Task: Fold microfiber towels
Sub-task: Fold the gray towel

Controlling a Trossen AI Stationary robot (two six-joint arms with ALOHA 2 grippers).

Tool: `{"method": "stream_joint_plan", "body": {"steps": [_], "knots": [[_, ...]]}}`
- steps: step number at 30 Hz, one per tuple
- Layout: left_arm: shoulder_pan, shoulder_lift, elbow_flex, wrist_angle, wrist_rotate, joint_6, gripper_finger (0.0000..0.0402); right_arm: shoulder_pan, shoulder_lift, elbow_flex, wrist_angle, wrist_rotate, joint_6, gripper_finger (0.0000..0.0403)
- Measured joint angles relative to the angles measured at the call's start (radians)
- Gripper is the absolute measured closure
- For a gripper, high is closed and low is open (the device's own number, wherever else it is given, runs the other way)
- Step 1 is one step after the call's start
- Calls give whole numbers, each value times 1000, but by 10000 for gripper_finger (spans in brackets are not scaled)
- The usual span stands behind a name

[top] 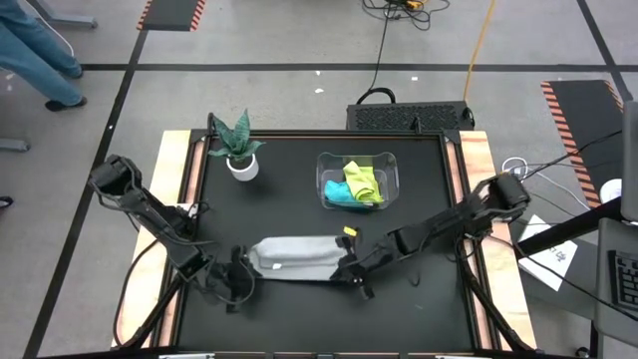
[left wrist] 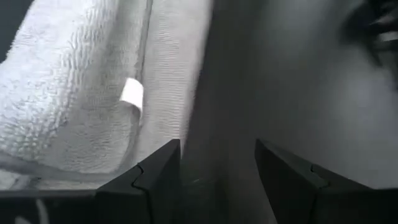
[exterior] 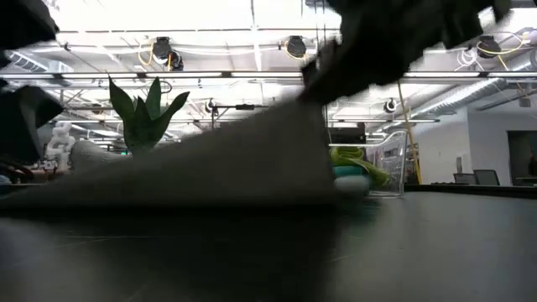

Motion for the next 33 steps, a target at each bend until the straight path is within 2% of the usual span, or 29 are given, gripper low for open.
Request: {"method": "stream_joint_plan", "body": {"steps": [3,8,11,17,22,25,28,31,33], "knots": [[-11,0,-3,89,4,69,190,-1,-89,0,-3,1,0,401],[-11,31,28,87,7,139,190,-1,-178,0,-66,2,0,402],[4,100,30,81,-22,180,190,0,-178,0,-68,2,15,402],[53,263,35,114,-35,166,190,7,-167,-1,-74,4,33,402],[50,279,36,129,-63,197,193,22,-172,-1,-75,2,46,402],[35,234,51,94,-74,296,227,25,-176,-1,-86,4,46,402],[30,178,119,-4,-74,393,291,25,-193,-1,-103,4,46,403],[32,114,233,-200,-103,402,368,22,-237,-1,-142,5,47,403],[37,88,308,-349,-119,399,391,20,-284,-2,-181,7,46,403]]}}
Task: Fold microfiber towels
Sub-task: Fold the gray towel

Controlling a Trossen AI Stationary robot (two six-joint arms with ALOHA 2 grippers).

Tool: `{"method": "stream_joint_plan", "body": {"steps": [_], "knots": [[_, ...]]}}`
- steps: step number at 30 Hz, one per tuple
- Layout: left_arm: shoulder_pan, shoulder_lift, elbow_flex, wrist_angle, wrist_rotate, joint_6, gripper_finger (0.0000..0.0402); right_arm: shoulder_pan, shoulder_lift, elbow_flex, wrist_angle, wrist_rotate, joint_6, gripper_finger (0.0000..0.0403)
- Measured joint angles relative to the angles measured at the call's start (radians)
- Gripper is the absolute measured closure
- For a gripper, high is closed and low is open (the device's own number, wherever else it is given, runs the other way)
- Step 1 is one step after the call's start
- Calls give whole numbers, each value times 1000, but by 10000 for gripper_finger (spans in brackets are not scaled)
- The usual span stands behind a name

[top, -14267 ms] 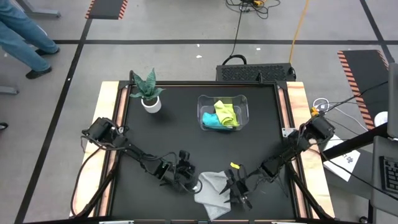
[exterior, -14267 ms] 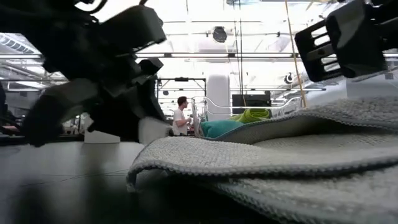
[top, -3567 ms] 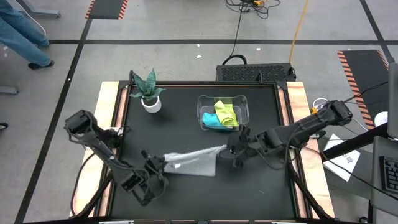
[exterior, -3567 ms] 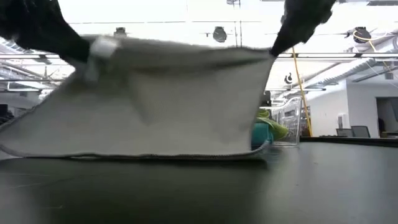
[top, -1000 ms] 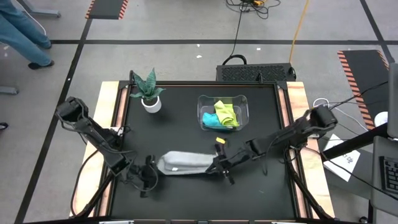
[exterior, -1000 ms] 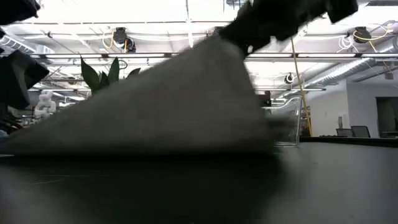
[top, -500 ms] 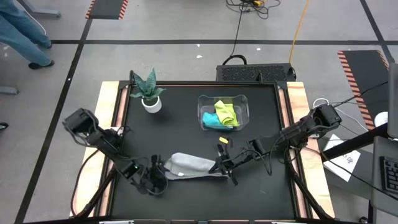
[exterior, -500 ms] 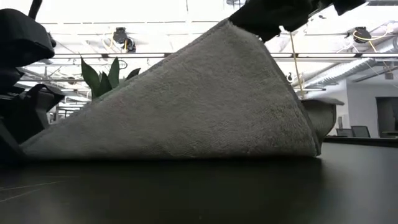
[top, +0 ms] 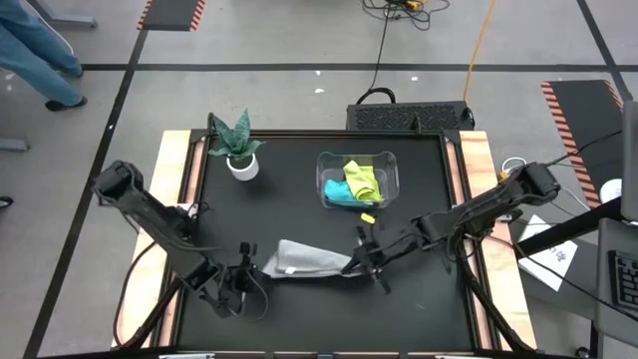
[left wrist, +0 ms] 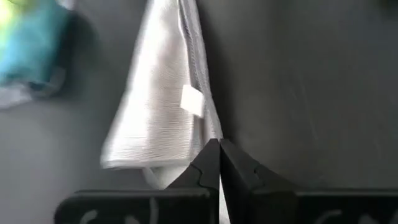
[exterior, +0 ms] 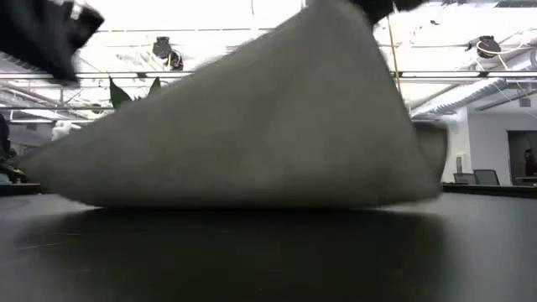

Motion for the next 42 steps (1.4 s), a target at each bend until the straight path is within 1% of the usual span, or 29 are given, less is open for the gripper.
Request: {"method": "stream_joint_plan", "body": {"steps": [1,4,6,8,11,14,18,20,24,27,29,32,35,37,39,42], "knots": [[2,-15,40,-58,-11,-2,391,-2,-25,0,3,0,-2,403],[14,-41,128,-161,-18,-6,395,-3,-108,0,-16,1,-10,403],[25,-35,153,-171,-1,-3,398,-3,-156,2,-42,0,-16,403],[40,-35,167,-168,-3,2,391,-3,-188,2,-67,-2,-17,403],[78,-32,164,-140,-15,-14,365,-3,-209,2,-92,-2,-11,403],[112,-27,143,-99,9,16,333,-3,-208,2,-92,-4,-2,403],[150,-22,113,36,177,56,288,-12,-208,2,-88,-7,1,403],[159,-9,104,102,220,56,266,-17,-208,2,-87,-6,7,403],[142,27,89,100,232,56,224,-16,-208,2,-88,-6,4,403],[138,78,82,113,282,44,200,-16,-208,2,-87,-6,-2,403],[137,124,80,120,293,33,191,-16,-208,2,-86,-6,-3,403],[144,186,80,138,267,40,186,-16,-208,2,-86,-6,-3,403],[162,221,80,154,241,80,194,-16,-208,2,-87,-6,-4,403],[168,227,80,172,241,128,222,-16,-208,2,-87,-6,-4,403],[170,226,82,184,234,168,270,-16,-208,2,-88,-6,-4,403],[176,200,84,175,227,202,363,-16,-208,2,-89,-6,-5,403]]}}
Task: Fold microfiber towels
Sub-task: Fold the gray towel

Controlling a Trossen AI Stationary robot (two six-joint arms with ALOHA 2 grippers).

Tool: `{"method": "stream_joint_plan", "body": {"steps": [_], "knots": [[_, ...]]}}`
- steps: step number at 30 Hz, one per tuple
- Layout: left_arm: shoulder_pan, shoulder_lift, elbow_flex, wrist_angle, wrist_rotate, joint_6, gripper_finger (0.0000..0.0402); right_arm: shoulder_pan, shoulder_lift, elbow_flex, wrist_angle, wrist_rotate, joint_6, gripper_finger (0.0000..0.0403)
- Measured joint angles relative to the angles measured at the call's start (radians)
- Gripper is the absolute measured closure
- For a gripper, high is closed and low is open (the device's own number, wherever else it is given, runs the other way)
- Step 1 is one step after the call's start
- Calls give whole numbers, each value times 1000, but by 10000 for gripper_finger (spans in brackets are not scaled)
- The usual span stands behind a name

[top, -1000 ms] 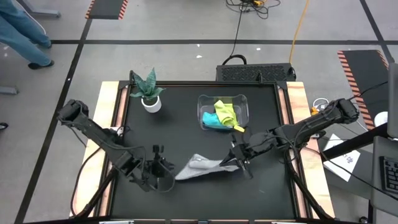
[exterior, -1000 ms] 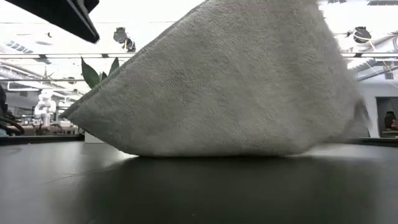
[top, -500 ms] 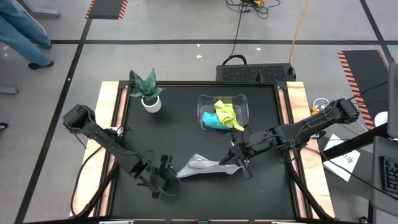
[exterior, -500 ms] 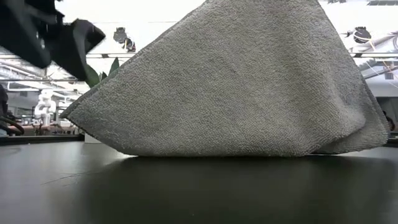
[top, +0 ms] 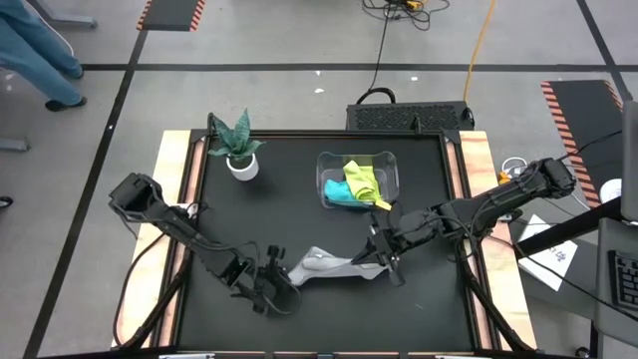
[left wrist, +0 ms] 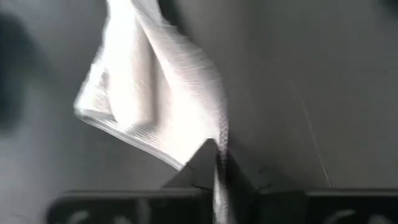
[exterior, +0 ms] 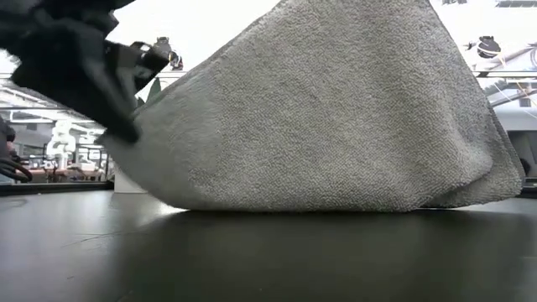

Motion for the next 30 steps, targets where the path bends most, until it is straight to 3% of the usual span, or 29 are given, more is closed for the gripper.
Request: {"method": "stream_joint_plan", "body": {"steps": [2,7,17,24,30], "knots": [[10,-17,3,6,-10,3,387,0,0,0,-3,0,-16,403],[29,-95,9,-105,-66,37,397,-25,-27,0,-7,-1,-80,403],[167,-345,166,-538,-306,53,398,-249,-196,1,-47,2,-214,403],[294,-389,363,-763,-347,120,399,-415,-314,5,-62,-55,-246,403],[311,-389,416,-818,-324,115,399,-423,-311,3,-73,-165,-198,403]]}}
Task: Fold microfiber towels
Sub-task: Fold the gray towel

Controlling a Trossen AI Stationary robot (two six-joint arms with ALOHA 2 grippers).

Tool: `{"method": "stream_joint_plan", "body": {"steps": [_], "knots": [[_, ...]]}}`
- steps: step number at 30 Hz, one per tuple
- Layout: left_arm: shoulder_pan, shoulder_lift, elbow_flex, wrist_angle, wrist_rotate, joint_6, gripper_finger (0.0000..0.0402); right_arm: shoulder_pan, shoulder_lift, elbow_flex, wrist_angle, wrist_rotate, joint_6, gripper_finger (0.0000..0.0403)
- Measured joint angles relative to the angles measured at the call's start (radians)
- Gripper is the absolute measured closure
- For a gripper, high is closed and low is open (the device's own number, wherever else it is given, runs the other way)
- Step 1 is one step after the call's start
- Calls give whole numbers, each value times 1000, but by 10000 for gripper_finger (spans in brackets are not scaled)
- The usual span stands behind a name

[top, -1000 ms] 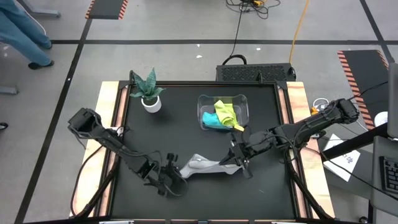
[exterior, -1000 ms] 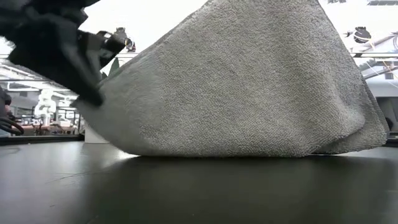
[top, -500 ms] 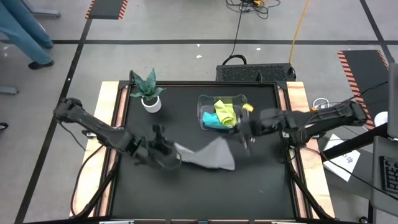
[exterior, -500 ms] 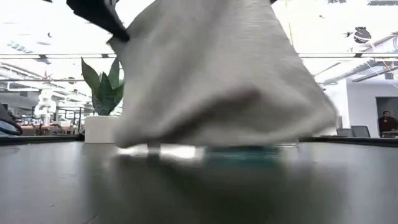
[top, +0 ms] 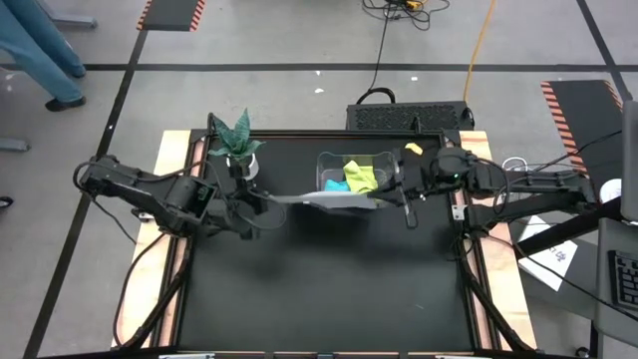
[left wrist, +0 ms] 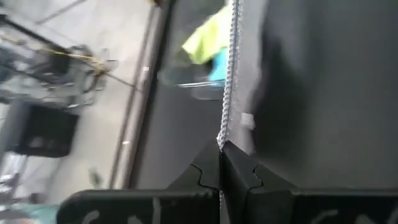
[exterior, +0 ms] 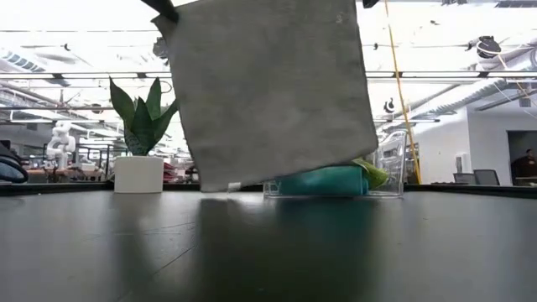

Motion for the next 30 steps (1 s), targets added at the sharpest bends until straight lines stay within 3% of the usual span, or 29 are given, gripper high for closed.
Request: {"method": "stream_joint_plan", "body": {"steps": [8,14,21,25,30], "knots": [[-156,48,-24,28,227,-172,398,163,79,-107,35,-76,173,403],[-322,146,-42,160,362,-290,399,334,166,-287,269,-68,344,403],[-459,327,-43,294,398,-394,399,476,314,-461,687,-43,490,403],[-476,427,-44,326,391,-488,393,480,367,-465,718,-40,510,403],[-464,501,-44,264,362,-531,398,404,370,-454,709,-40,510,403]]}}
